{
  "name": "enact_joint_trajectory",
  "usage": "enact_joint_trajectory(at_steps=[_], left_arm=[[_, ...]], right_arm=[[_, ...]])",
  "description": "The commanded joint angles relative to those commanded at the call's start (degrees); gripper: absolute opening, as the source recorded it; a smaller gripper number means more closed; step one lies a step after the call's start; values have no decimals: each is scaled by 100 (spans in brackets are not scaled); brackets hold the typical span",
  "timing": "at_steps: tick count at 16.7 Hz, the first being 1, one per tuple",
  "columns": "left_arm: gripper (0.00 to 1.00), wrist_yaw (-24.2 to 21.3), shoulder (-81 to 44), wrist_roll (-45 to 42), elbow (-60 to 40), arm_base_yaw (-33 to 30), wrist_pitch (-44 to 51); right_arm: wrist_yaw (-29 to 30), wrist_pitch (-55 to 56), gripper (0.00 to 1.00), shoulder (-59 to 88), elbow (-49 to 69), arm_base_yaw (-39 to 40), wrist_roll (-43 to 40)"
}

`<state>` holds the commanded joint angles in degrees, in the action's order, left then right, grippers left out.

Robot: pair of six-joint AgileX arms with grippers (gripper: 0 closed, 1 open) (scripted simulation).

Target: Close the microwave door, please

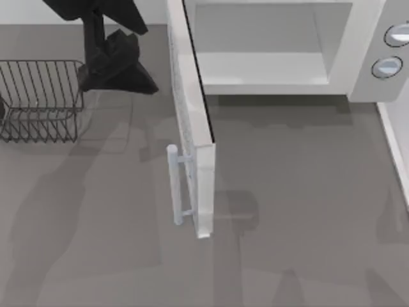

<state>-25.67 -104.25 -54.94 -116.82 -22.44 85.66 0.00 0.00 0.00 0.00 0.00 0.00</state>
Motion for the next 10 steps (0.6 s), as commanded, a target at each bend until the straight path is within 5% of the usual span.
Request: enact_joint_trajectory(at_steps=[5,10], left_arm=[[100,12,22,32,105,-16,-105],[100,97,54,332,1069,-315,-1180]], right_arm=[[0,0,100,0,0,0,0],[0,0,100,0,0,0,0]])
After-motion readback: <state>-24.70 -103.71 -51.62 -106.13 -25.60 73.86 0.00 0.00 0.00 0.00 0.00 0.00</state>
